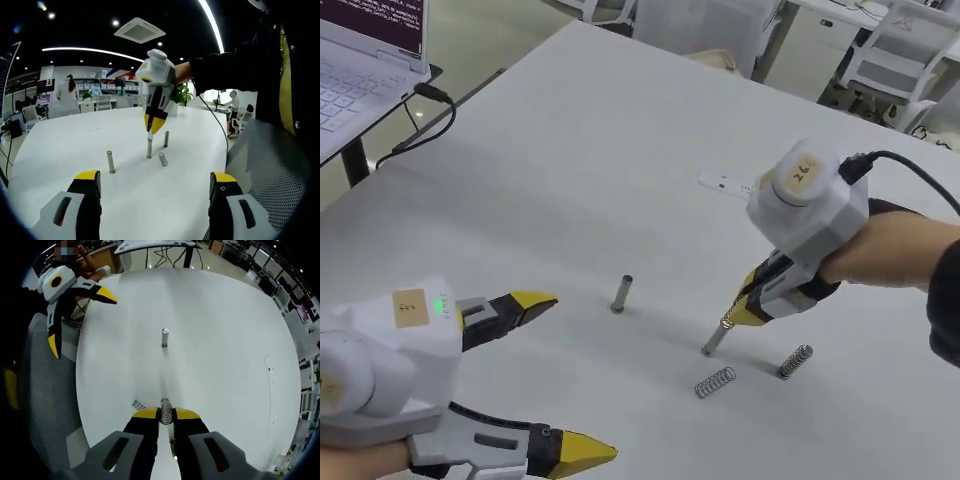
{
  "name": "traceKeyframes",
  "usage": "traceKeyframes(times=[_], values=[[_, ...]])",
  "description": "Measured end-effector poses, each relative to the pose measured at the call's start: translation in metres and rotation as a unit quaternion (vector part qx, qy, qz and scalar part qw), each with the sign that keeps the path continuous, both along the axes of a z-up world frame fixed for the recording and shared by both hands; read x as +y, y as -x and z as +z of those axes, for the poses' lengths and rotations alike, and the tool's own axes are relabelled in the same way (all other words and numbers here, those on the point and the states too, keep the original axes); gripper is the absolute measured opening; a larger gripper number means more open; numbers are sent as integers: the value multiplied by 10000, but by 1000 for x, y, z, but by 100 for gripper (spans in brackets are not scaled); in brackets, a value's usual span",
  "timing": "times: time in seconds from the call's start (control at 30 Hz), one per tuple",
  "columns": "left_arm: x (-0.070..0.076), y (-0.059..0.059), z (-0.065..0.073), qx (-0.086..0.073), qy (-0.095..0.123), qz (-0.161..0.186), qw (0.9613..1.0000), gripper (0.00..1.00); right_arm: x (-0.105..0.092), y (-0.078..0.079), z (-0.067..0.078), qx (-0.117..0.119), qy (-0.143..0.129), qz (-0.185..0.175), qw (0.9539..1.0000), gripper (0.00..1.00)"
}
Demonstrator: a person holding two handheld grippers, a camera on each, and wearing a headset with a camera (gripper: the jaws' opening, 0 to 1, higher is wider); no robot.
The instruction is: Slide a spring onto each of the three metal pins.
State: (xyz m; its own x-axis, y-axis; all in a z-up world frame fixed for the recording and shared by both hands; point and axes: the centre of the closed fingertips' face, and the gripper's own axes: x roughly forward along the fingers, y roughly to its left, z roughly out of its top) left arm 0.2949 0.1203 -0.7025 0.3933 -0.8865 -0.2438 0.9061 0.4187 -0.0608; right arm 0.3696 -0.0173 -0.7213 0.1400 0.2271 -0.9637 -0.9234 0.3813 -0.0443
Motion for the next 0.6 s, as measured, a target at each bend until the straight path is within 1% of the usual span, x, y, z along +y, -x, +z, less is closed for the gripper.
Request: traceKeyframes(times=[0.3, 0.5, 0.6], values=[[0, -1, 1, -20, -1, -1, 10000, 87, -2, 0, -10, 79, -20, -47, 10000, 8], [1, -3, 1, -44, -47, 7, 10000, 86, -4, -3, -22, 118, -72, -112, 9998, 8], [2, -3, 1, -32, -63, 12, 10000, 86, -3, -3, -27, 136, -74, -118, 9998, 8]])
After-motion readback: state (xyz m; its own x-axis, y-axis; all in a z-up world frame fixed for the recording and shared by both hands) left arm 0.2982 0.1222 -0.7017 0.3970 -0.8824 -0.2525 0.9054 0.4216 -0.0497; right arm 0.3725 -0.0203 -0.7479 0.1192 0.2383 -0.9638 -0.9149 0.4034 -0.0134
